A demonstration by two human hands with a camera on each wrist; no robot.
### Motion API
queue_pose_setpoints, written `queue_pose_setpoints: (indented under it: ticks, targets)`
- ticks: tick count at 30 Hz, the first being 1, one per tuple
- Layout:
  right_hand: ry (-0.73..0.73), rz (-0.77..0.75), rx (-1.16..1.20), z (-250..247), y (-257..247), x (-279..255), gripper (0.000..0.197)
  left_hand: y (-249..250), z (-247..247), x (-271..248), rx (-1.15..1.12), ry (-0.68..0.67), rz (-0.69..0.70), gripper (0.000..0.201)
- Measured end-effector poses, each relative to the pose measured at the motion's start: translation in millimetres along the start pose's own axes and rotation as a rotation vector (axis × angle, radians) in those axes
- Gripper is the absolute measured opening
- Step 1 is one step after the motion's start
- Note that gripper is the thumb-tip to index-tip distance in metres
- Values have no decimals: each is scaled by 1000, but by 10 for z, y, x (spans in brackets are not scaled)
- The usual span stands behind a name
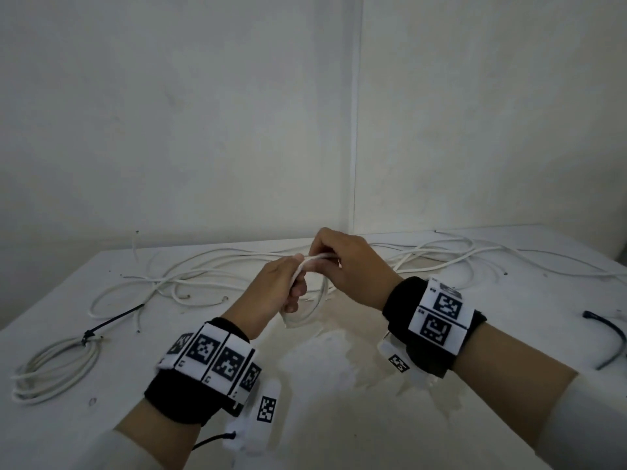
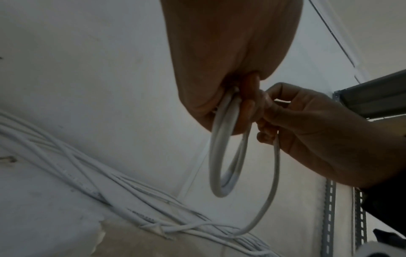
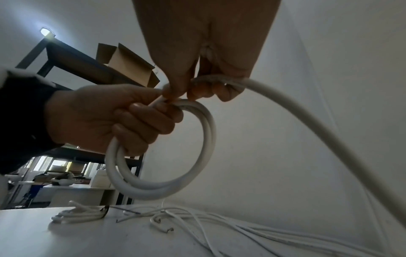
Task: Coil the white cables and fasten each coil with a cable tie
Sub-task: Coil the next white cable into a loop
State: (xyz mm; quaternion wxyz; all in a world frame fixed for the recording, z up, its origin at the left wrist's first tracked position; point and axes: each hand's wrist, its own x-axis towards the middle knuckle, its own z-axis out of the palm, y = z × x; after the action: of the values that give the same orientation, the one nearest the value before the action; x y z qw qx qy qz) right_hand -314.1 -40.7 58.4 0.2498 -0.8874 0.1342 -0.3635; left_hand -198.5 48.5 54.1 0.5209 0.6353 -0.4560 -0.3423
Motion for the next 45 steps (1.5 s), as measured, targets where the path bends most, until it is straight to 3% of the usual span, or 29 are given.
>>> queue_pose_setpoints:
  ticks: [7, 10, 14, 20, 24, 27, 31, 35, 38, 45]
  targets:
    - [21, 81, 76, -115, 39, 34, 6, 123, 17, -48, -30, -46, -28, 43]
    - [-17, 162, 97, -191, 65, 8, 19, 160, 36, -77, -58, -48, 4, 40]
    - [-71, 294, 291, -241, 50, -59, 32, 224, 42, -40, -250, 27, 45, 40]
    - [-72, 376, 455, -203, 41, -144, 27, 214, -1, 17, -423, 90, 74, 41]
    - [-23, 296, 437, -147, 42, -117, 7, 176, 26, -1, -455, 77, 92, 40]
    - [63, 271, 353, -160, 100, -52, 16, 204, 27, -1, -439, 26, 85, 39]
    - [4, 252, 243, -233, 130, -11, 11, 249, -49, 2, -414, -41, 10, 40]
    - [-48, 218, 171, -259, 149, -11, 18, 245, -71, -9, -429, -86, -54, 44]
    - [-81, 222, 141, -274, 155, -14, 18, 224, -87, -25, -381, -101, -48, 51]
    - [-54, 208, 160, -311, 138, -22, 13, 204, -46, -17, -490, -119, -31, 42]
